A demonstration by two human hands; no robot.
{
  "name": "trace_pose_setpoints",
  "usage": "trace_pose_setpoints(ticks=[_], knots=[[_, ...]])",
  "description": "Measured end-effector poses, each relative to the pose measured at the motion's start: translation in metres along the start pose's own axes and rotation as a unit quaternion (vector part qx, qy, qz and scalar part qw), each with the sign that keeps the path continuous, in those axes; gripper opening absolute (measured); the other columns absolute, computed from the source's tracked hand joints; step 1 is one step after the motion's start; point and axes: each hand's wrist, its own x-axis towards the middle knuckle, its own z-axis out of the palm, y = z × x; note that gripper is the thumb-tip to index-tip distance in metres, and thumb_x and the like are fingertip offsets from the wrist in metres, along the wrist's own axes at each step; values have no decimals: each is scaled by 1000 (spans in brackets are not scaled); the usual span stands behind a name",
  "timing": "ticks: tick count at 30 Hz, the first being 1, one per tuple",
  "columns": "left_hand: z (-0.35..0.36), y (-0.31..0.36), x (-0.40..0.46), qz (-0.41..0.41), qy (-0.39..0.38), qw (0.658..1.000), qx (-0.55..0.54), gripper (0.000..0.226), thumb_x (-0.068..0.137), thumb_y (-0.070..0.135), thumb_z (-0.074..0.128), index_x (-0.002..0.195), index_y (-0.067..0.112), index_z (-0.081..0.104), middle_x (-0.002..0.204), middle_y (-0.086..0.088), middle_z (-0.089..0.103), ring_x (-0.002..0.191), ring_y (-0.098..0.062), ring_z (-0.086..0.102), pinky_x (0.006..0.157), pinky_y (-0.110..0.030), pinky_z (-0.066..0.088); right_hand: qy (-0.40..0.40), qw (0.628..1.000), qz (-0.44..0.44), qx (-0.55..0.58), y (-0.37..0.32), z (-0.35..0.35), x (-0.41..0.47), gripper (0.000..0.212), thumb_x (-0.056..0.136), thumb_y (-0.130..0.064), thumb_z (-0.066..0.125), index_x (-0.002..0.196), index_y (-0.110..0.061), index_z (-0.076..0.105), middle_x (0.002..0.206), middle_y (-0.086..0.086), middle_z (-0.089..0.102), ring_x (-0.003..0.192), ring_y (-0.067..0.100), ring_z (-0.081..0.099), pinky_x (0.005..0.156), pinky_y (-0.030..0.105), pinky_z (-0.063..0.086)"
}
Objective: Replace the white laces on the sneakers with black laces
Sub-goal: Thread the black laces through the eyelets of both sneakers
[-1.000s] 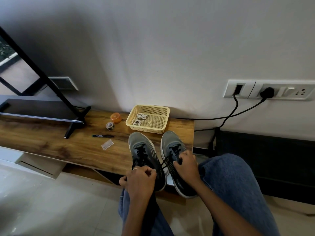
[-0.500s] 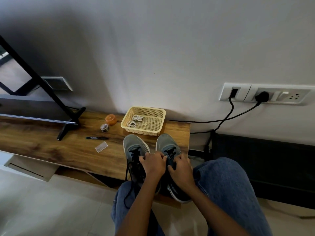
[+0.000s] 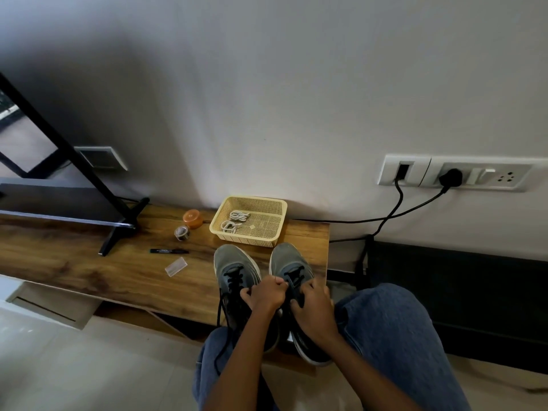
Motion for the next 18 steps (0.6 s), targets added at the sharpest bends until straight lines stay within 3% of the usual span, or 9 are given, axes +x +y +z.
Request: trace_pose_setpoints(ticks=[3, 11, 15, 18], knots=[[-1, 0, 0, -1, 9, 1000, -14, 25, 96, 34, 45, 110, 34, 66, 117, 6, 65, 123, -17, 47, 105, -35, 13, -3, 1000, -2, -4, -1, 0, 0, 23, 91, -28, 53, 109, -14, 55, 124, 1, 42, 120, 20, 38, 100, 36, 36], [-3, 4, -5, 6, 32, 990, 137, 33, 99, 35, 35, 95, 15, 61, 104, -6, 64, 112, -25, 47, 96, -39, 25, -5, 1000, -5, -8, 0, 0, 0, 24, 92, -30, 52, 111, -15, 54, 123, 0, 44, 120, 18, 37, 100, 36, 32], [-17, -2, -7, 6, 75, 997, -27, 41, 97, 43, 37, 66, 22, 53, 80, -2, 57, 103, -27, 55, 99, -41, 32, -6, 1000, -1, -11, 0, 0, 0, 27, 92, -30, 52, 114, -15, 55, 127, 0, 43, 123, 19, 36, 103, 37, 32], [-41, -4, -17, 7, 112, 980, -166, 41, 95, 40, 45, 60, 20, 54, 63, 1, 52, 81, -27, 56, 94, -50, 36, -6, 1000, 0, -12, 0, -1, 0, 27, 93, -30, 52, 115, -15, 55, 128, 0, 42, 125, 20, 35, 104, 38, 30]])
